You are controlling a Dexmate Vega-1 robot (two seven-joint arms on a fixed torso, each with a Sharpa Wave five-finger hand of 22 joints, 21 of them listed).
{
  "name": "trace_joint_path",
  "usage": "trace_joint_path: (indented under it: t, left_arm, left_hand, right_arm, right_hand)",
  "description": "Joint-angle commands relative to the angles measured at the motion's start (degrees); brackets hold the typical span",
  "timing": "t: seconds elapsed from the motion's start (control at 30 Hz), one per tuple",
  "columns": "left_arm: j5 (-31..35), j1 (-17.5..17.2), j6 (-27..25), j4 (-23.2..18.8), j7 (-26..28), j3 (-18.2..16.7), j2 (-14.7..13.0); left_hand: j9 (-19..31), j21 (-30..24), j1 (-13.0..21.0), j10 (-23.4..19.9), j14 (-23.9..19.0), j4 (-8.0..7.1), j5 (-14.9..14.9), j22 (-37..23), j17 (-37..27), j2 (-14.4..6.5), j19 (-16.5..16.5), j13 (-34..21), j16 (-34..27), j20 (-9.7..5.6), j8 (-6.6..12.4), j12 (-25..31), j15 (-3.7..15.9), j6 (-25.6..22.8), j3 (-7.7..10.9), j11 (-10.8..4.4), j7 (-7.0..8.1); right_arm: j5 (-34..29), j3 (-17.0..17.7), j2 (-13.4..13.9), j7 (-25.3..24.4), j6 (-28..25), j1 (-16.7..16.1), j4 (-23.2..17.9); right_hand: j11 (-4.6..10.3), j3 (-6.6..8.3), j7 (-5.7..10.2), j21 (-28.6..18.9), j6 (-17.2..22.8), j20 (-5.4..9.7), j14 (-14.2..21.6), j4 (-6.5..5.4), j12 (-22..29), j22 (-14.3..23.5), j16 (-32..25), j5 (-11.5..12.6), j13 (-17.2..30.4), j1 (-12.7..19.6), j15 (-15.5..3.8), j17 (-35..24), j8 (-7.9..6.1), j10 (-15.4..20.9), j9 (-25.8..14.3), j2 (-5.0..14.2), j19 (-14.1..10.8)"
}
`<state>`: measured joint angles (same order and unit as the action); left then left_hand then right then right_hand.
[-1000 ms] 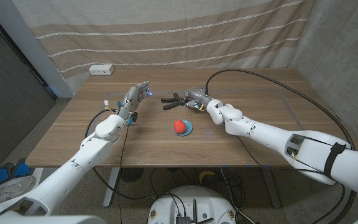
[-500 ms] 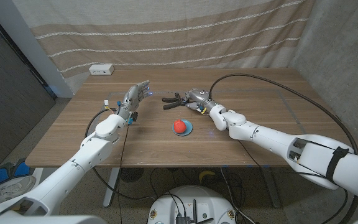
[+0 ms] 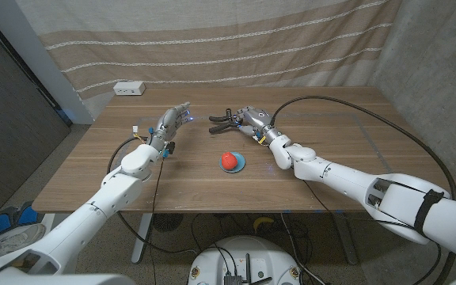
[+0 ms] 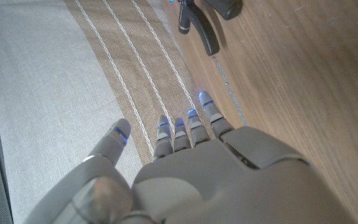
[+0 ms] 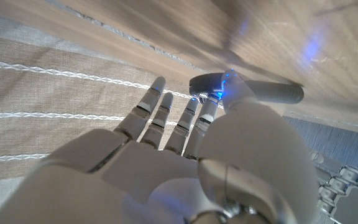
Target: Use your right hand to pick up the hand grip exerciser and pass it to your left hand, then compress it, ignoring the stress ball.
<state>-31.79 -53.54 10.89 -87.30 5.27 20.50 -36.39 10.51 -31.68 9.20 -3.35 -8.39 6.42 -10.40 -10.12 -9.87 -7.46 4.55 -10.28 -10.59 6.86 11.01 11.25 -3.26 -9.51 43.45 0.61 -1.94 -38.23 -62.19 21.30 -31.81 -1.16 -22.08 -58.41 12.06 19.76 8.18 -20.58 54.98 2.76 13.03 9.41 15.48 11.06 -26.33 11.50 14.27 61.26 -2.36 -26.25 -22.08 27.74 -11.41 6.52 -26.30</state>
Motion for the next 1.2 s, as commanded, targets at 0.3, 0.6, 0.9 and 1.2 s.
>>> trace_joint_path:
  t: [0.3,0.6,0.9,1.2]
  left_arm:
    - [8.3,1.4,-11.2,-6.2,7.9,1.5,-4.4]
    - [13.4,2.6,-16.8,-9.2,10.7,2.8,-6.4]
    - [17.9,4.1,-20.0,-10.4,11.9,4.3,-7.3]
    - [24.1,6.0,-26.3,-13.7,12.2,6.8,-9.3]
  left_hand:
    - [0.1,1.0,4.1,1.3,0.6,4.01,0.0,-0.2,0.0,0.2,0.9,-0.2,0.2,-0.10,-0.28,-0.4,0.87,2.3,1.10,-0.74,0.34]
    - [0.1,1.4,6.2,2.1,1.5,4.68,-0.1,-0.2,0.0,0.5,1.0,-0.3,0.4,-0.23,-0.40,-0.5,1.08,4.1,1.48,-0.96,0.45]
    - [0.1,1.7,7.5,2.8,1.8,4.85,0.1,-0.2,0.0,1.4,0.9,-0.3,0.4,-0.52,-0.43,-0.6,1.22,5.5,1.37,-1.15,0.77]
    - [0.1,2.5,9.1,4.2,2.7,4.93,0.4,-0.2,-0.1,3.7,0.6,-0.3,0.4,-1.07,-0.26,-0.7,1.82,7.2,0.72,-1.43,1.23]
  right_arm:
    - [-1.4,0.8,0.9,-2.2,-1.0,0.2,-3.2]
    - [-2.9,0.7,1.7,-1.3,-1.5,0.3,-4.9]
    - [-3.5,1.0,2.3,1.0,-2.1,0.2,-7.0]
    - [-4.6,1.4,3.4,6.3,-4.5,0.1,-11.2]
  right_hand:
    - [-0.14,-0.47,-0.78,-0.6,5.3,4.14,0.7,-0.41,0.1,0.2,0.2,0.5,0.2,0.9,-10.40,0.1,-2.18,0.3,-3.2,0.29,-0.4]
    - [-0.11,-0.53,-0.83,-0.6,5.2,4.19,0.8,-0.55,-0.1,0.2,0.8,0.8,0.2,0.9,-10.36,0.5,-2.55,0.1,-3.8,0.30,-0.1]
    - [-0.08,-0.73,-0.72,-0.7,5.3,4.18,0.7,-0.64,-0.2,0.2,1.2,1.0,0.2,0.9,-10.37,0.6,-2.92,0.0,-4.2,0.29,0.0]
    - [-0.07,-0.95,-0.76,-0.7,5.1,4.13,0.7,-0.80,-0.3,0.2,1.5,1.2,0.3,0.7,-10.25,0.7,-3.21,0.0,-4.7,0.27,0.2]
